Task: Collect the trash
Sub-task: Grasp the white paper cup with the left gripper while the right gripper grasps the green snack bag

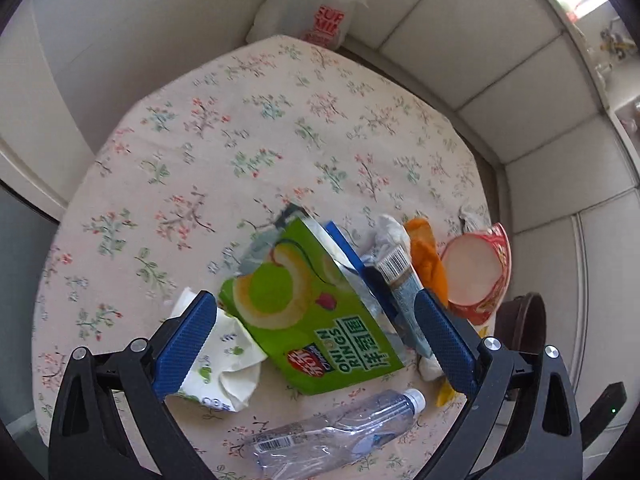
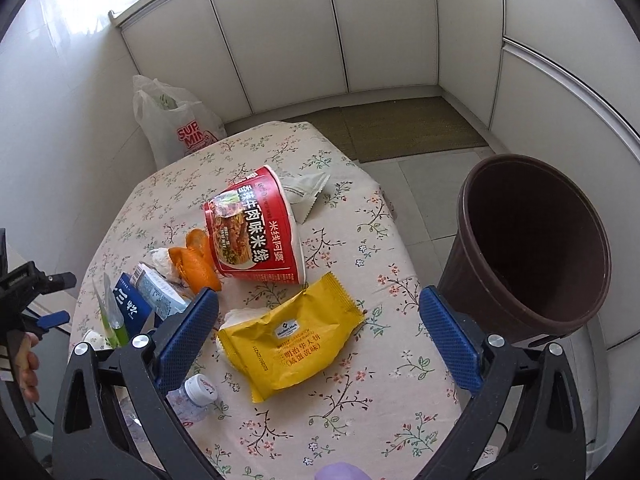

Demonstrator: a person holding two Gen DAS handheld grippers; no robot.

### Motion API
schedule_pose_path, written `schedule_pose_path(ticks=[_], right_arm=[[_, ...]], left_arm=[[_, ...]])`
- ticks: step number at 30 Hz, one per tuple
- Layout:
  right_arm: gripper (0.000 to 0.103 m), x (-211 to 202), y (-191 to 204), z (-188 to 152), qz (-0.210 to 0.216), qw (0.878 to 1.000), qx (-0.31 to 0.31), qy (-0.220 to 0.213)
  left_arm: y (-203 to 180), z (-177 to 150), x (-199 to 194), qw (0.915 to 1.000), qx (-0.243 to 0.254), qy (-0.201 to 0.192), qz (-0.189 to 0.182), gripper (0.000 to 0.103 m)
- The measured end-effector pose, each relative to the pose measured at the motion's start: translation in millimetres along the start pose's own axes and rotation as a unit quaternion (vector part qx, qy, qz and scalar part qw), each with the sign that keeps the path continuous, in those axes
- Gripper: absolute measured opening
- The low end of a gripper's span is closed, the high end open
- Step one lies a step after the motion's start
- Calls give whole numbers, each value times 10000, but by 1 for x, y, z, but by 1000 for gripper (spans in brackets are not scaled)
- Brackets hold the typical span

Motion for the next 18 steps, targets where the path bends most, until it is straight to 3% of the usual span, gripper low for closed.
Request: schedule_pose_path(ticks=[2, 5, 7, 10, 13, 15, 18], right_arm=[[96, 2, 3, -3, 38, 10000, -27, 78], [96, 3, 10, -8, 160, 9996, -141, 178], [96, 1, 17, -10, 251, 9993, -201, 202], [96, 0, 26, -11, 362, 9989, -249, 179], [96, 0, 33, -13, 420, 9986, -283, 160], [96, 1, 35, -15, 410, 9984, -349, 169], [96, 3, 35, -17, 375, 9983, -399, 207]], left_arm=[[10, 4, -10, 9992, 110, -97, 372, 96], [41, -8, -9, 9970, -54, 187, 754, 96], [70, -22, -1, 9932, -759, 470, 749, 96], [102, -43, 10, 9776, -1917, 699, 505, 96], [111, -57, 13, 9676, -2386, 666, 478, 96], [107, -60, 18, 9684, -2344, 738, 434, 96], [98, -56, 16, 9764, -1987, 660, 522, 96]])
Point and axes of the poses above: each gripper's, at about its wrist camera, not at the fingertips, and x roughly the way its jaws point, y to its left, z to its top, the point moved 3 cm from there along x, roughly the way its jaws point, and after that the axes turned 14 degrees about -y, right-handed, at the moved point
